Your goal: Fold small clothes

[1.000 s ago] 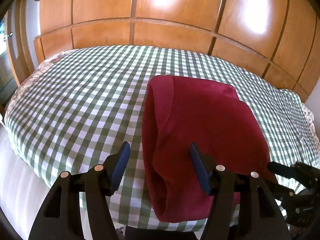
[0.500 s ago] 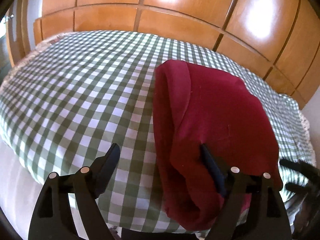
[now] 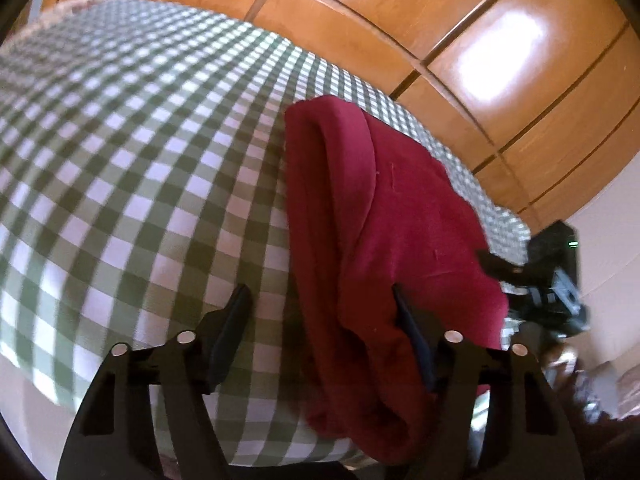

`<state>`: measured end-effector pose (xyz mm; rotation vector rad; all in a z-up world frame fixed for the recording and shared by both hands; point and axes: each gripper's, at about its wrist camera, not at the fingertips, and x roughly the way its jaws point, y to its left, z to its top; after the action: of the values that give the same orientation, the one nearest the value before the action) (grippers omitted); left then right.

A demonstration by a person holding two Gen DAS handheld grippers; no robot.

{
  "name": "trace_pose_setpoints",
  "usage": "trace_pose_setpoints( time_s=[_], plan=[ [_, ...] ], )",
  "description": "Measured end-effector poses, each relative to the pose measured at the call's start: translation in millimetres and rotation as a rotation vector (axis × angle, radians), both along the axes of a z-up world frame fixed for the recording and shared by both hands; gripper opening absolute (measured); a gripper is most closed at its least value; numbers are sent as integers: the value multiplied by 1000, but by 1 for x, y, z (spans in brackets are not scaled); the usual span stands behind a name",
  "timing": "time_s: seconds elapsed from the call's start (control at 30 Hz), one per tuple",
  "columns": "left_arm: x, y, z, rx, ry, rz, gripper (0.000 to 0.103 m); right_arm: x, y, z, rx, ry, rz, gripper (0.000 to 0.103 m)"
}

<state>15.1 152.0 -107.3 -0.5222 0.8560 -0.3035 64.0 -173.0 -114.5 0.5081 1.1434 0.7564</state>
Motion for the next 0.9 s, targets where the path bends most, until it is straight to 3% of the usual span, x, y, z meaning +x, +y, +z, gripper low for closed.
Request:
trace_pose_setpoints(
  time_s=[0.1,0.17,0.3,0.4,0.53,0.73,0.87,0.9],
  plan=[
    [0,1,-2,-86,4,-35,49,-3,10,4,-37,-20,13,70],
    [1,-7,1,-114,-9,-79,45,-10,10,15,-50,-57,15,51],
    [7,-35,14,-81,-27,-145,45,-23,5,39,-76,-145,6,45],
    [20,-56,23,-82,-34,-198,45,-28,-27,58,-61,-203,-56,44],
    [58,-120,44,-54,-71,-321,45,-27,-84,79,-69,-260,-195,43],
    [119,-247,67,86,-109,-502,45,-17,-186,79,-117,-263,-437,44],
    [139,-327,60,315,-134,-563,45,-13,-249,44,-221,-175,-588,46],
    [139,-347,54,419,-153,-558,45,-15,-264,35,-225,-155,-607,47]
  ],
)
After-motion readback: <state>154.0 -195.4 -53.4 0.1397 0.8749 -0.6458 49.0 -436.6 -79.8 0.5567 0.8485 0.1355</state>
